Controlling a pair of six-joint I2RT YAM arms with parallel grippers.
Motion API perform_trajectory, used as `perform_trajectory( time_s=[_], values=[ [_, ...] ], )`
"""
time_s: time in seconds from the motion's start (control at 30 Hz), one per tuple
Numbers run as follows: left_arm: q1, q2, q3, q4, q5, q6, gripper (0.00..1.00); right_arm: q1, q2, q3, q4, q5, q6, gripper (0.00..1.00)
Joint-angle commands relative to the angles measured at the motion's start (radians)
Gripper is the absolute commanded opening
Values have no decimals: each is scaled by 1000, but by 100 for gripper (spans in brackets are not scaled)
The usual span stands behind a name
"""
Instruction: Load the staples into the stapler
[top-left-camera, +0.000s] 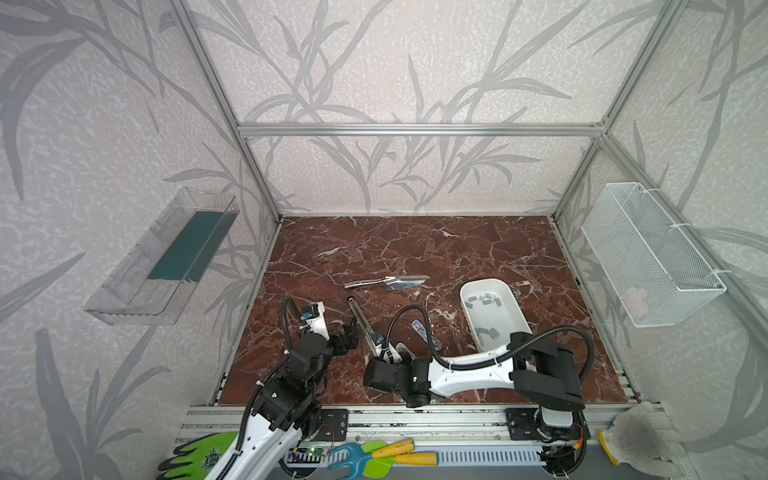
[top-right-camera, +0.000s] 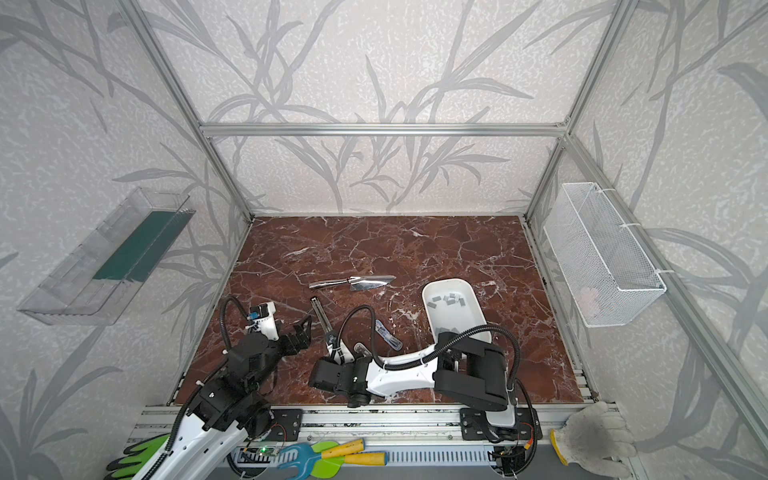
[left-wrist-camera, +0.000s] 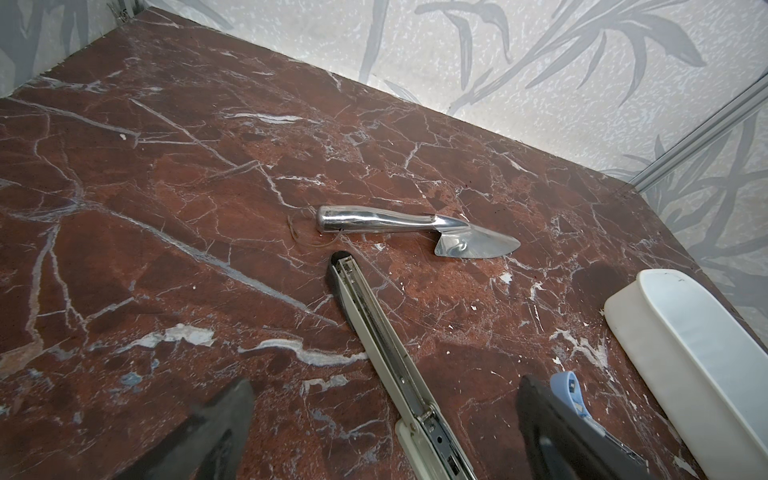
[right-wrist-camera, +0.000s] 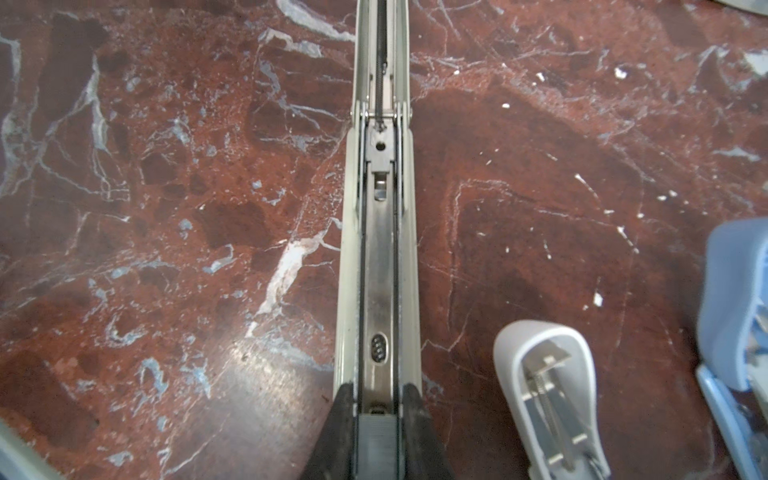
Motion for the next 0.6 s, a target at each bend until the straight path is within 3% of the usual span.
perform_trajectory(
  time_s=[0.0,0.27,0.33,0.43,0.57],
  values=[
    [4,-6,-10,6,-17,-10,99,-13,15,9,-54,61,59,9],
    [4,-6,-10,6,-18,-9,99,-11,12,5,-48,64,78,10],
    [4,-6,-10,6,-17,-10,99,-12,9,3,-25,49,62,15],
    [4,-6,-9,6,-17,-10,99,-13,0,8,-3,32,21,33],
    [4,-6,-9,6,-14,-9,99,-13,-40,32,-21,65,-17,40]
  ],
)
